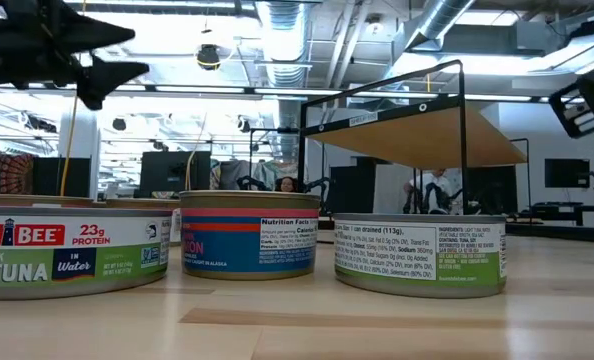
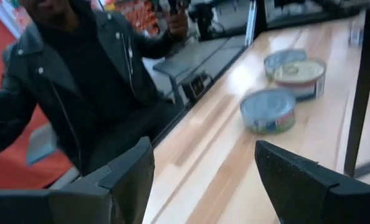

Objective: Stack canned seafood by type on shelf
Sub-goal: Put the green tuna can on the shelf

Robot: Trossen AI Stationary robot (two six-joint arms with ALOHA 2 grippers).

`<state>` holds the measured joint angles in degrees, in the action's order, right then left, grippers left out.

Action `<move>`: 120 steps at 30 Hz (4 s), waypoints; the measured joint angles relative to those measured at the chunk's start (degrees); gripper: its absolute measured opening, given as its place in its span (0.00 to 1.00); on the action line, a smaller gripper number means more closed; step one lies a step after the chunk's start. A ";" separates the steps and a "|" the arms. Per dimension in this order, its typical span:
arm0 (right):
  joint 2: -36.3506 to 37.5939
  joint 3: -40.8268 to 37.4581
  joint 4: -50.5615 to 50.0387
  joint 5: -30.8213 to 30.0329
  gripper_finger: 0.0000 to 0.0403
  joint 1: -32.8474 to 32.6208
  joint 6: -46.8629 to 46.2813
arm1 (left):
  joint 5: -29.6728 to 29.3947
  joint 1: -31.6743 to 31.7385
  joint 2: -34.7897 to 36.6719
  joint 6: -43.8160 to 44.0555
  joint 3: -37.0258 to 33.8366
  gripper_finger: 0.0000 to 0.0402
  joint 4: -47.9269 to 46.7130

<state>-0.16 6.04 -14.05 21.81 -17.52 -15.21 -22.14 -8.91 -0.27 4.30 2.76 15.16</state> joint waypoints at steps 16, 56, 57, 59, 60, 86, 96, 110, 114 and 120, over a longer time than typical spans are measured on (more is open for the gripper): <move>-0.95 0.12 27.34 -3.20 0.75 -0.09 2.57 | -4.83 0.00 -6.22 1.87 5.61 0.73 2.71; -80.97 39.38 4.49 -47.71 0.75 -21.73 -16.72 | -1.61 -8.18 -50.51 0.79 41.81 0.73 -32.51; -83.21 40.65 4.44 -48.04 0.75 -21.94 -17.26 | -2.10 -8.67 -50.51 0.91 41.81 0.73 -32.35; -87.18 42.97 4.66 -48.64 0.75 -22.16 -18.21 | -3.71 -9.19 -50.41 1.46 41.81 0.73 -32.00; -89.01 44.02 4.60 -48.86 0.75 -22.30 -18.61 | -4.10 -9.28 -50.28 1.82 41.81 0.73 -32.03; -103.27 52.87 -9.49 -54.92 0.75 -24.97 -39.00 | 0.92 -5.68 -68.92 -2.82 56.10 0.73 -39.49; -103.27 52.85 -15.77 -54.98 0.75 -25.68 -48.07 | 4.03 -5.65 -75.06 -3.81 59.53 0.73 -40.26; -99.56 52.71 -9.70 -61.32 0.75 -29.31 -43.73 | 5.72 -5.66 -76.56 -4.79 59.82 0.73 -40.07; -102.48 52.70 -6.25 -62.10 0.75 -28.84 -41.46 | 6.59 -5.67 -78.63 -4.77 59.82 0.73 -39.50; -104.30 52.70 -7.05 -62.17 0.75 -28.85 -43.26 | 6.83 -5.74 -79.36 -5.12 59.82 0.73 -38.15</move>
<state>-104.47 58.74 -21.10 -40.36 -46.37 -58.48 -15.31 -14.66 -79.64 -0.81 62.59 -22.98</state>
